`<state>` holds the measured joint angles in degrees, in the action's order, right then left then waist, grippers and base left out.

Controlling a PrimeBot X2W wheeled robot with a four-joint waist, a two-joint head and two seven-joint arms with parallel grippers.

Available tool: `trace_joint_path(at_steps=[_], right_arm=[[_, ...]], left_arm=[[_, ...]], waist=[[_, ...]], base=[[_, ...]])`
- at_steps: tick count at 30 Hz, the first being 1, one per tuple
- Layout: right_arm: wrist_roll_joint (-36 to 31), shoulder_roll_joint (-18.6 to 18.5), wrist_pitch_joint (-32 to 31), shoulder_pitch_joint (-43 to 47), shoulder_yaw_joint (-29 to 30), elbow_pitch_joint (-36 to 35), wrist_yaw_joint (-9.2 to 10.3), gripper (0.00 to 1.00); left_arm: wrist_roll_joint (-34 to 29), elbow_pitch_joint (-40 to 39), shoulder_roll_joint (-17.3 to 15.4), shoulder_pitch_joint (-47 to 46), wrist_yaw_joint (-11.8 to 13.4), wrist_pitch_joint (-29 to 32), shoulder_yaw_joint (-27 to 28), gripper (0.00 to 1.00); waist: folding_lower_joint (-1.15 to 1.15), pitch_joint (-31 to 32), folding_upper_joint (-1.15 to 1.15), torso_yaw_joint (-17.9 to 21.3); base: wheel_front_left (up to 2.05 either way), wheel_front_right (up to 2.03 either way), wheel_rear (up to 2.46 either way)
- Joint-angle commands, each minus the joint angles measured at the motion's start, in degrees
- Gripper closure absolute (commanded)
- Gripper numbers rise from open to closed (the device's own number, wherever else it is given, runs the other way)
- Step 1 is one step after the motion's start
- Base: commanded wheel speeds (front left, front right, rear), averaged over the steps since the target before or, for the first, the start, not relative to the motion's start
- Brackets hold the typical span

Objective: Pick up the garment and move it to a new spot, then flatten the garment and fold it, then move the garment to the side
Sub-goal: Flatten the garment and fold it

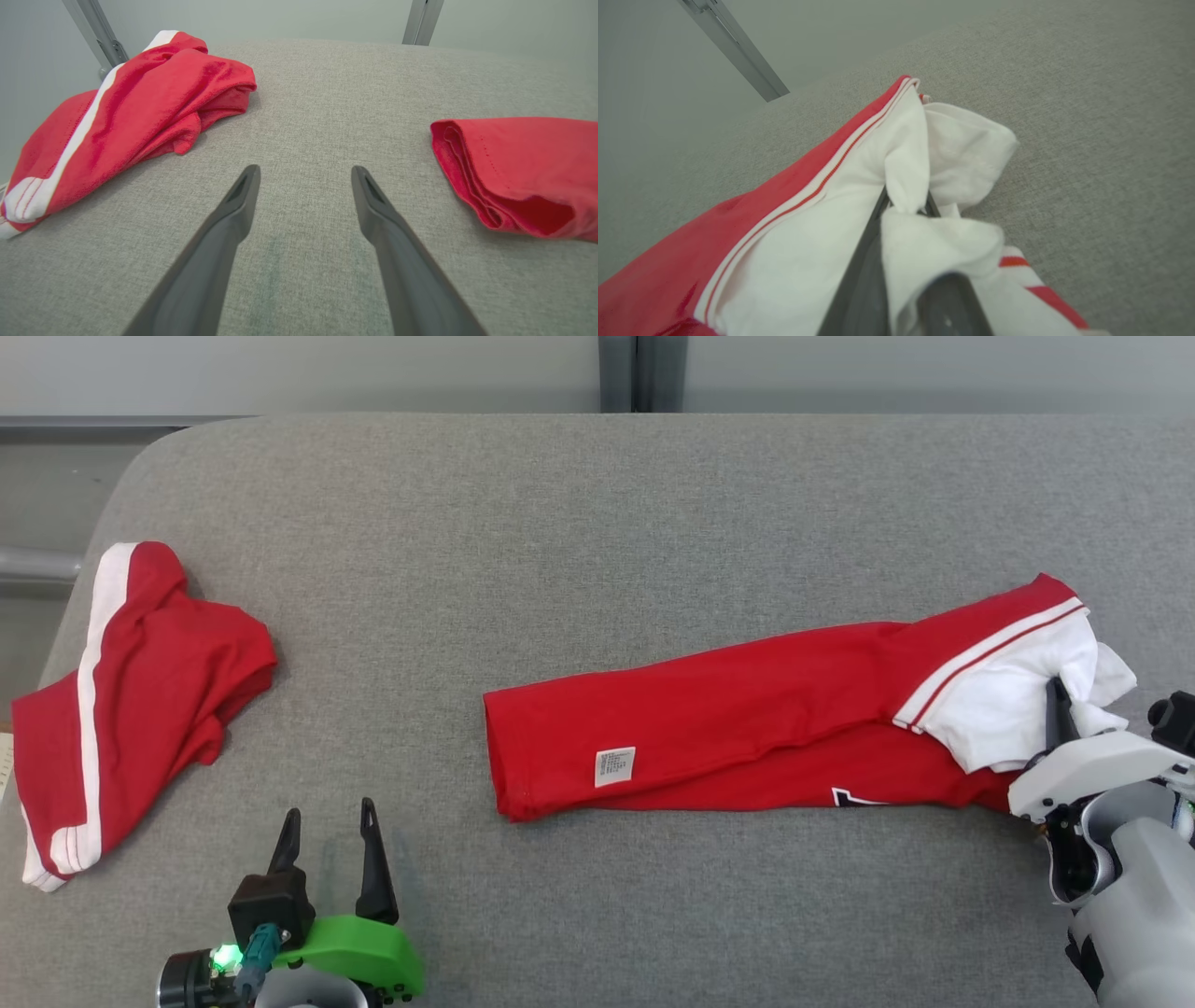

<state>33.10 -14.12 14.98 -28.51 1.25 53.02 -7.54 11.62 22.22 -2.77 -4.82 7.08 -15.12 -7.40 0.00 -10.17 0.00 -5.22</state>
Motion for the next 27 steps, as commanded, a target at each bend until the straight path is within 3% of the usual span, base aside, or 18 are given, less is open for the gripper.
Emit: trace_joint_path(at_steps=[1,7,16,21,27], right_arm=[[-1.1,0.2,0.2,0.7,0.5,-2.0,0.1,1.0],[-2.1,3.0,0.2,2.5,-3.5,-11.6,0.06,1.0],[3.2,5.5,-1.3,5.1,-21.2,-22.9,0.05,1.0],[5.8,6.7,-3.6,4.2,-29.1,-24.7,0.05,1.0],[6.8,8.7,-4.6,1.2,-35.5,-21.6,0.05,1.0]], left_arm=[[0.8,0.1,-0.2,-0.6,0.2,0.0,-0.1,0.0],[1.1,0.4,-0.2,-0.6,0.0,0.0,-0.9,0.0],[0.3,0.7,-0.2,-0.6,-0.4,0.0,-2.7,0.0],[0.4,1.2,-0.2,-0.3,-0.7,0.0,-4.0,0.0],[0.7,1.7,-0.2,-0.3,-1.3,0.0,-6.2,0.0]], waist=[[0.0,0.3,0.0,0.4],[0.0,0.9,0.0,1.2],[0.0,2.5,0.0,-1.1],[0.0,3.3,0.0,-4.0],[0.0,3.8,0.0,-8.9]], base=[[0.0,0.0,0.0],[0.0,0.0,0.0],[0.0,0.0,0.0],[0.0,0.0,0.0],[0.0,0.0,0.0]])
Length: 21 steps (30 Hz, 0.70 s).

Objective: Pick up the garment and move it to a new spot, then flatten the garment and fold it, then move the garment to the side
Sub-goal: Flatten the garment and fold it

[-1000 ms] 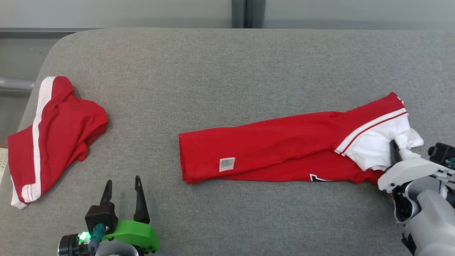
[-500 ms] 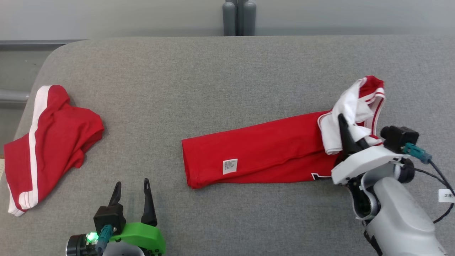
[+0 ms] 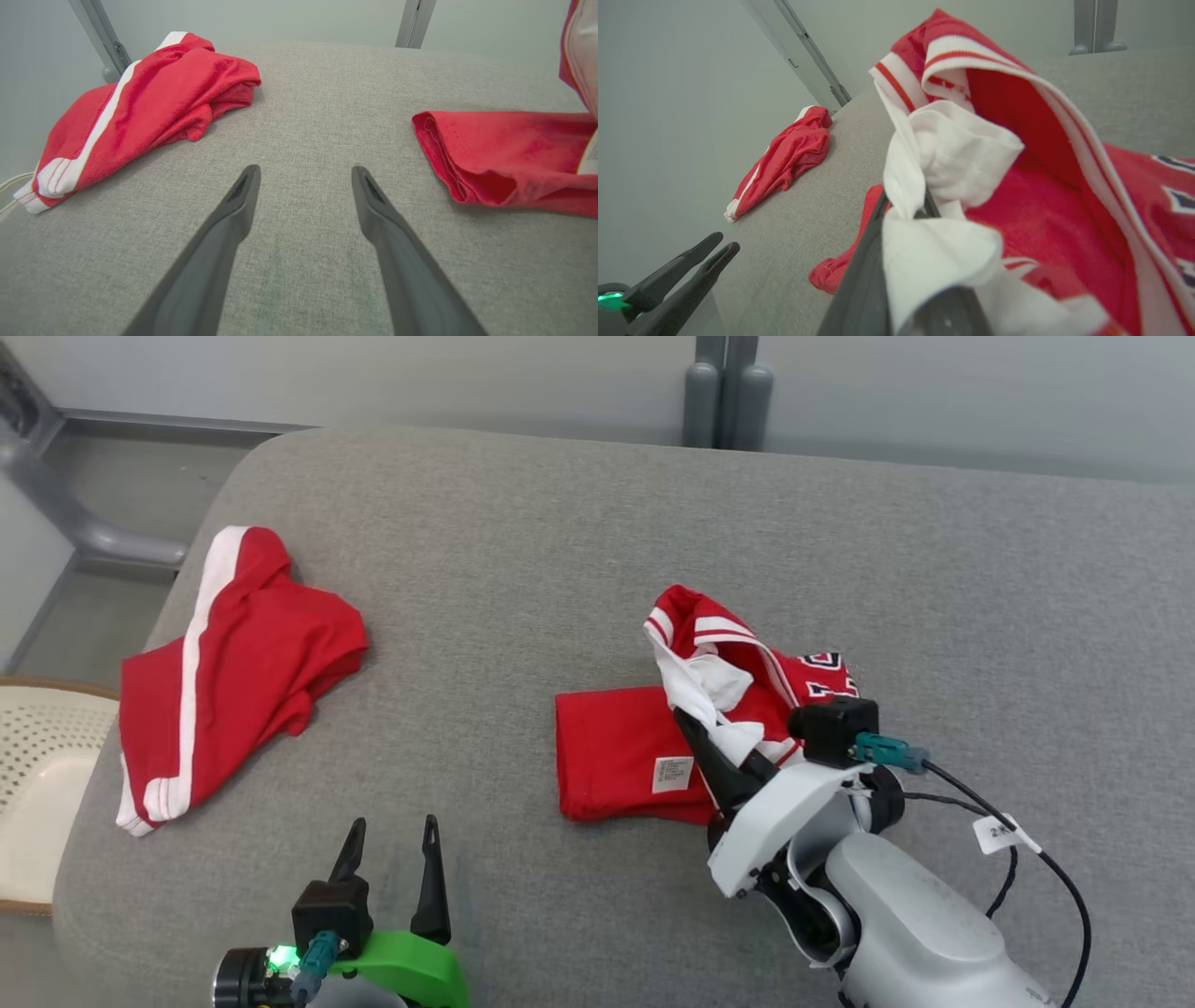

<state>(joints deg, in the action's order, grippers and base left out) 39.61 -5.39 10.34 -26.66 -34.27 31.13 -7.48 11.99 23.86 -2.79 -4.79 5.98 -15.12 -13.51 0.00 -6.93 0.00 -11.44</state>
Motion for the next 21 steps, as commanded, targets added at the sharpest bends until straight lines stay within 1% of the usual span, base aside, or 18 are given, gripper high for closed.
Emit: trace_joint_path(at_steps=[1,5,6,7,8,11,14,16,20,21], right_arm=[[0.1,0.2,0.3,-1.4,-0.7,1.3,-0.02,1.0],[-0.9,1.4,1.9,-3.9,-1.6,6.0,-0.02,1.0],[-0.9,1.6,2.4,-4.4,-1.6,7.0,-0.02,0.86],[-0.8,1.9,2.9,-4.8,-1.5,7.8,-0.02,0.18],[-0.9,2.0,3.3,-5.3,-1.7,8.3,-0.02,0.0],[-2.0,2.1,4.5,-6.2,-1.1,9.4,-0.02,0.0],[-4.7,1.9,4.9,-6.7,2.4,9.6,-0.01,0.0],[-8.0,1.4,4.8,-5.9,7.1,8.1,-0.01,0.0],[-15.2,1.2,4.8,-1.9,18.3,4.5,-0.02,0.0],[-16.5,1.3,4.8,-1.1,20.2,3.7,-0.01,0.0]], left_arm=[[0.6,0.1,-0.2,-0.4,0.0,0.0,-0.5,0.0],[0.9,0.2,-0.2,-0.9,0.0,0.0,-1.5,0.0],[0.8,0.2,-0.2,-1.0,0.0,0.0,-1.7,0.0],[0.8,0.2,-0.2,-1.1,0.0,0.0,-1.9,0.0],[0.7,0.2,-0.2,-1.1,0.1,0.0,-2.0,0.0],[0.5,-0.1,-0.2,-1.2,0.5,0.0,-1.9,0.0],[0.3,-0.6,-0.2,-1.4,0.7,0.0,-1.5,0.0],[0.3,-1.1,-0.2,-1.6,0.9,0.0,-1.1,0.0],[-0.1,-2.0,-0.2,-2.5,1.0,0.0,-0.6,0.0],[-0.1,-2.1,-0.2,-2.7,1.1,0.0,-0.3,0.0]], waist=[[0.0,0.6,0.0,-3.5],[0.0,0.6,0.0,-6.1],[0.0,0.6,0.0,-6.5],[0.0,0.5,0.0,-6.8],[0.0,0.5,0.0,-6.9],[0.0,0.5,0.0,-6.5],[0.0,0.4,0.0,-5.0],[0.0,0.4,0.0,-3.5],[0.0,0.1,0.0,-0.3],[0.0,0.1,0.0,0.5]], base=[[0.0,0.0,0.0],[0.0,0.0,0.0],[0.0,0.0,0.0],[0.0,0.0,0.0],[0.0,0.0,0.0],[0.0,0.0,0.0],[0.0,0.0,0.0],[0.0,0.0,0.0],[0.0,0.0,0.0],[0.0,0.0,0.0]])
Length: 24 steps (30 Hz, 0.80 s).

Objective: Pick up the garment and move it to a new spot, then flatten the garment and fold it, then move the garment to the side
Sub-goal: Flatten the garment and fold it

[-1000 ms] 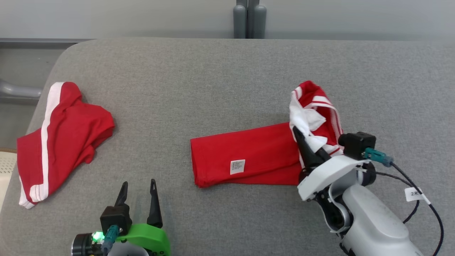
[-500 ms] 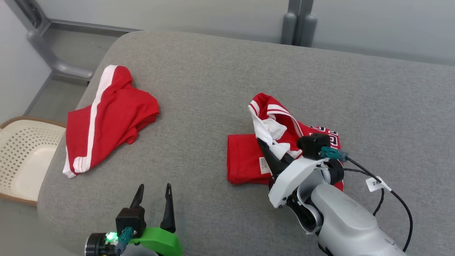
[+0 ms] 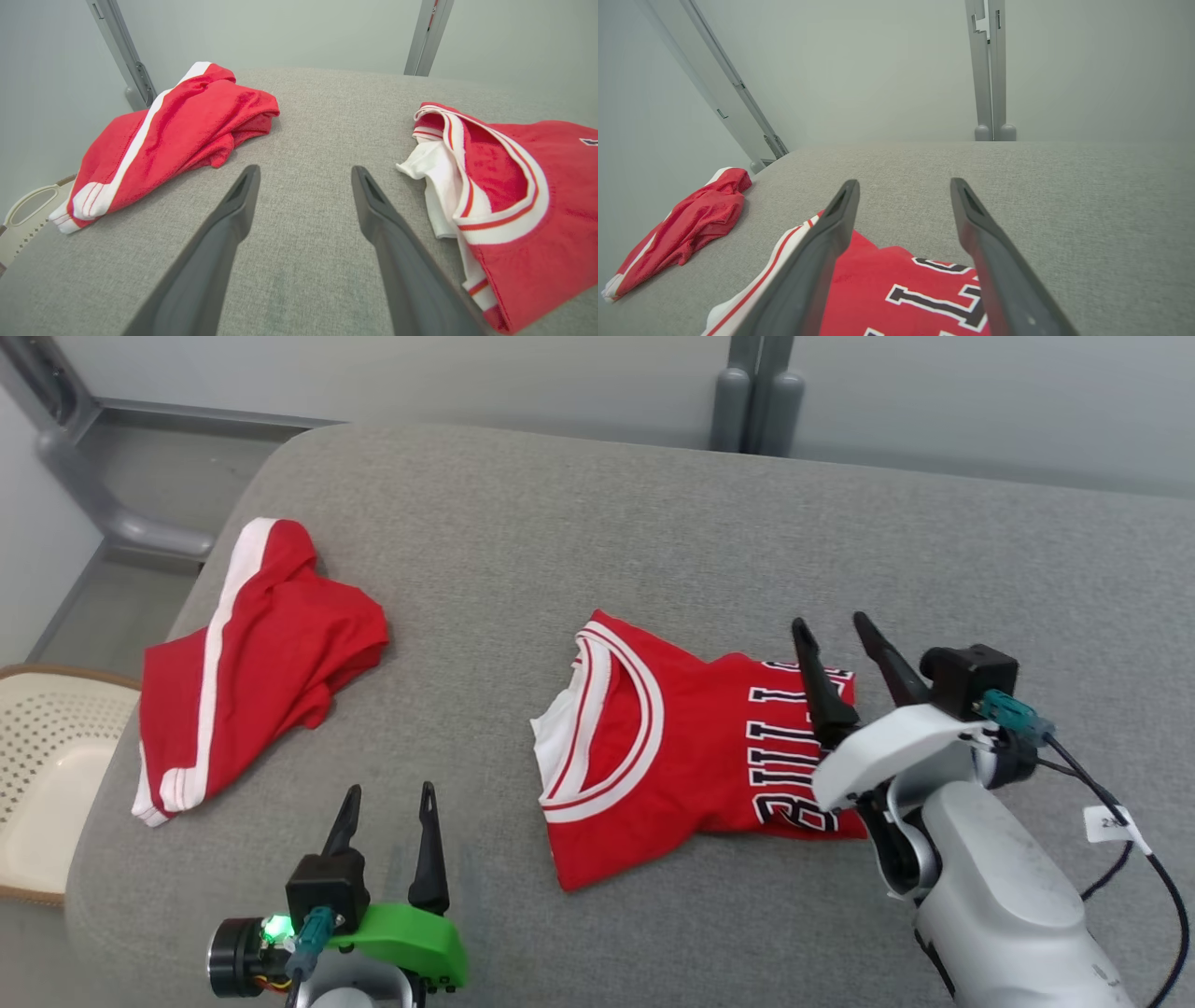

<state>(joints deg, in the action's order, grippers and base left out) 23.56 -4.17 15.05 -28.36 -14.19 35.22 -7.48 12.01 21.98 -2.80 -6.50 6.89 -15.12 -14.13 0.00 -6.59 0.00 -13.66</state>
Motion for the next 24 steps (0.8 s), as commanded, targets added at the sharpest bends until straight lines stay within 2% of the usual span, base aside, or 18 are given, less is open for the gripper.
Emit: trace_joint_path(at_steps=[1,5,10,15,24], right_arm=[[-2.1,0.1,0.1,1.9,2.4,-1.2,-0.02,0.0],[-6.9,0.5,0.1,5.8,8.2,-3.7,-0.01,0.0],[-10.5,0.9,0.1,9.6,12.8,-5.2,-0.01,0.0],[-11.3,1.2,0.2,12.7,14.1,-5.0,-0.01,0.0],[-7.5,1.2,0.2,16.4,13.8,-4.1,-0.01,0.0]], left_arm=[[-0.2,-0.4,-0.2,-1.2,0.3,0.0,0.4,0.0],[-0.5,-0.6,-0.2,-1.7,0.6,0.0,2.0,0.0],[-1.1,-0.5,-0.2,-1.5,0.4,0.0,4.0,0.0],[-1.7,0.1,-0.2,-0.3,-0.3,0.0,5.2,0.0],[-1.7,0.7,-0.2,2.9,-0.8,0.0,6.1,0.0]], waist=[[0.0,-0.3,0.0,3.6],[0.0,-0.3,0.0,6.6],[0.0,0.1,0.0,9.5],[0.0,1.1,0.0,11.4],[0.0,4.5,0.0,12.6]], base=[[0.0,0.0,0.0],[0.0,0.0,0.0],[0.0,0.0,0.0],[0.0,0.0,0.0],[0.0,0.0,0.0]])
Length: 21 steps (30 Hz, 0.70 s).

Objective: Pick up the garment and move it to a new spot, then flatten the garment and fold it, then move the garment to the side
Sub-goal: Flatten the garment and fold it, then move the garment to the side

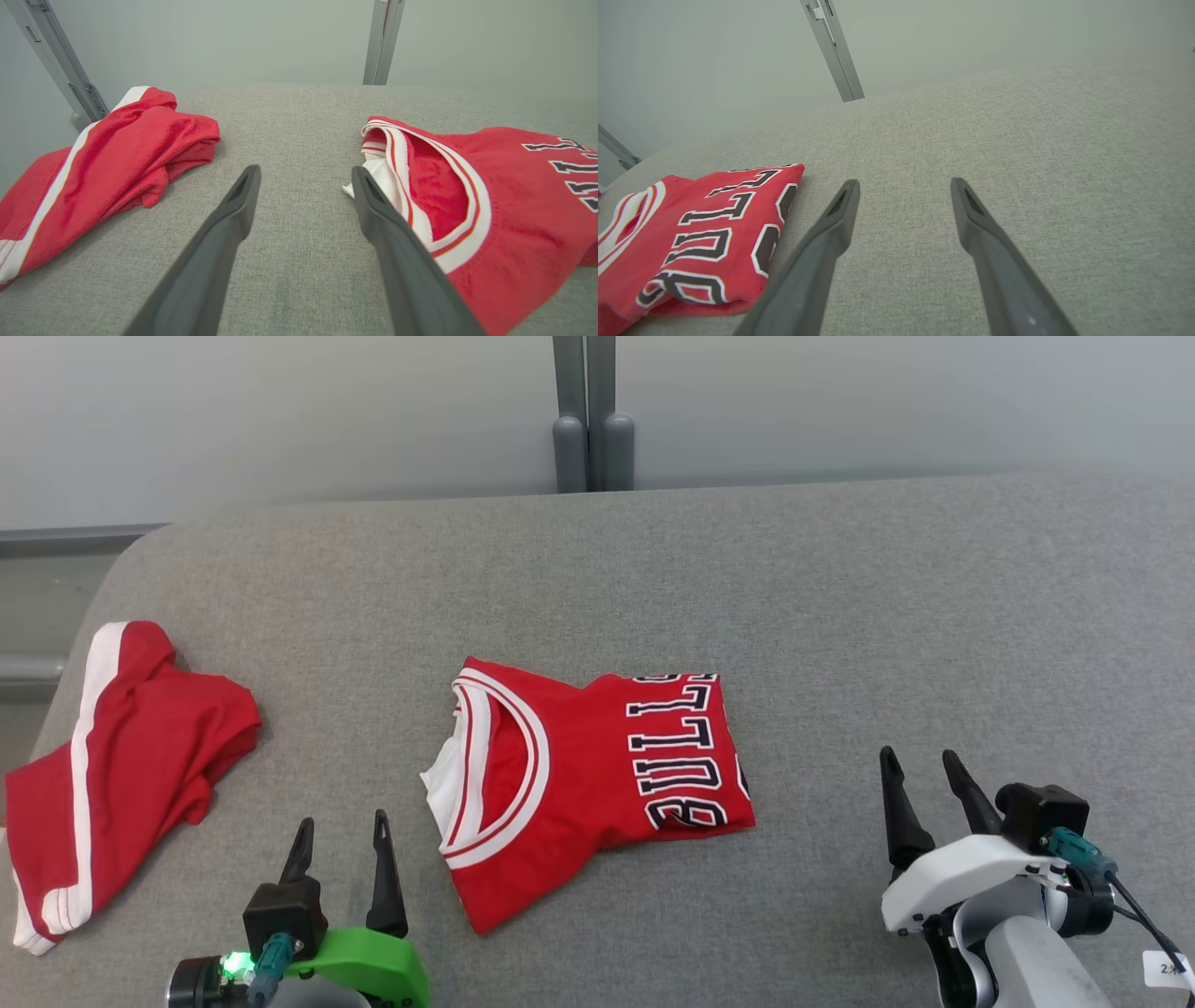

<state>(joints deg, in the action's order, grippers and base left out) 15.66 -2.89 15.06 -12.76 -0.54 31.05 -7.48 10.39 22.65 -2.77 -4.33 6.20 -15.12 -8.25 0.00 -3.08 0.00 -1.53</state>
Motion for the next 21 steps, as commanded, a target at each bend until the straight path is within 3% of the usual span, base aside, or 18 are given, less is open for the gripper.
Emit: trace_joint_path(at_steps=[1,9,15,21], right_arm=[[0.5,0.0,0.1,1.0,0.2,0.1,-0.01,0.0],[1.7,0.0,0.1,1.0,-2.0,0.5,-0.02,0.0],[6.7,-0.1,0.1,-6.1,-12.5,5.1,-0.01,0.0],[8.4,-0.2,0.2,-13.5,-15.9,14.2,-0.01,0.0]], left_arm=[[0.0,-0.1,-0.2,1.0,-0.2,0.0,0.3,0.0],[-0.4,-1.3,-0.2,1.4,-0.5,0.0,0.7,0.0],[0.4,-0.9,-0.2,-0.6,-0.6,0.0,-2.1,0.0],[0.0,-0.5,-0.2,-1.6,-0.3,0.0,-3.7,0.0]], waist=[[0.0,1.3,0.0,0.5],[0.0,0.3,0.0,-0.3],[0.0,-3.2,0.0,-3.7],[0.0,-4.7,0.0,-8.1]], base=[[0.0,0.0,0.0],[0.0,0.0,0.0],[0.0,0.0,0.0],[0.0,0.0,0.0]])
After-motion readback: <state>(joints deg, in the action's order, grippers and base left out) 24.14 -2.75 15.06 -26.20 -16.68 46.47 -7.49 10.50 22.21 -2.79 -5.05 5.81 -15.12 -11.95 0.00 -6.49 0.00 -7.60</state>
